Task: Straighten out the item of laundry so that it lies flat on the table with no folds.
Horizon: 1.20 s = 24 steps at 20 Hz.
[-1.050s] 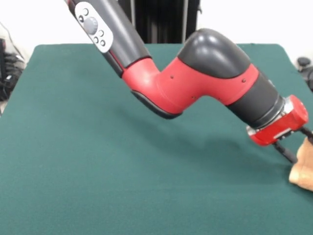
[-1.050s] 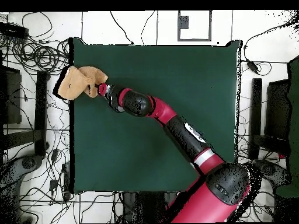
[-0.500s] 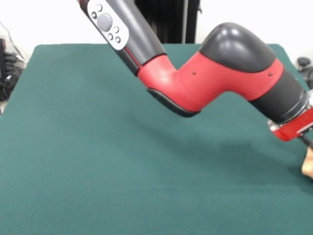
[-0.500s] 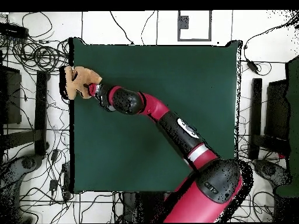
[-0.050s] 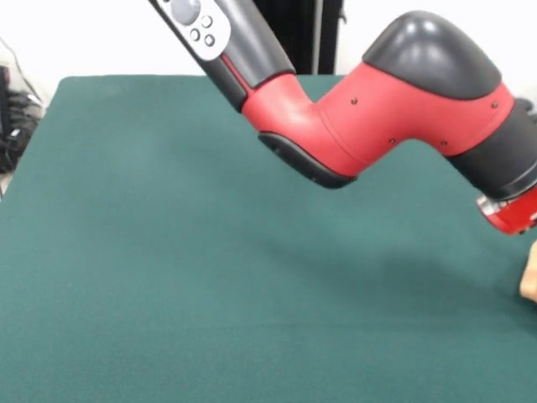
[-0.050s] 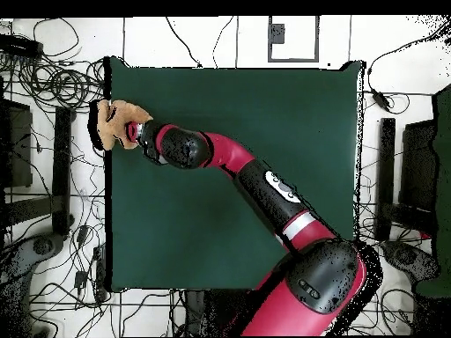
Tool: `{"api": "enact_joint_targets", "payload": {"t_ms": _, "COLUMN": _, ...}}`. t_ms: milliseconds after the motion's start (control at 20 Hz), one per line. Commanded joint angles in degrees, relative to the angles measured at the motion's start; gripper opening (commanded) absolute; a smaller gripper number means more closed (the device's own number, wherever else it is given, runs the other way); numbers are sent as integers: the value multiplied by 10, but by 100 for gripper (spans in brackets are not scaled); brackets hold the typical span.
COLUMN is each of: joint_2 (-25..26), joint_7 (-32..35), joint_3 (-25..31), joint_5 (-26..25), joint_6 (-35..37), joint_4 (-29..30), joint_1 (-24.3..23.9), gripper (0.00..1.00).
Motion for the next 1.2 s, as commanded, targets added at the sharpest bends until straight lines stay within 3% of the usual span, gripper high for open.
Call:
{"api": "enact_joint_targets", "payload": {"t_ms": 50, "joint_2": -26, "joint_7": 91, "joint_3": -78, "joint_5": 15, "joint_6": -32, "joint_4": -37, "joint_1": 32, "gripper": 0}}
{"api": "enact_joint_targets", "payload": {"t_ms": 200, "joint_2": -33, "joint_7": 86, "joint_3": -79, "joint_5": 8, "joint_6": -54, "joint_4": -37, "joint_1": 35, "gripper": 0}}
{"api": "enact_joint_targets", "payload": {"t_ms": 500, "joint_2": 2, "joint_7": -8, "joint_3": -41, "joint_5": -14, "joint_6": -47, "joint_4": -72, "joint_1": 34, "gripper": 0}}
{"api": "enact_joint_targets", "payload": {"t_ms": 1200, "joint_2": 50, "joint_7": -115, "joint_3": -7, "joint_5": -27, "joint_6": 29, "joint_4": -149, "joint_1": 40, "gripper": 0}}
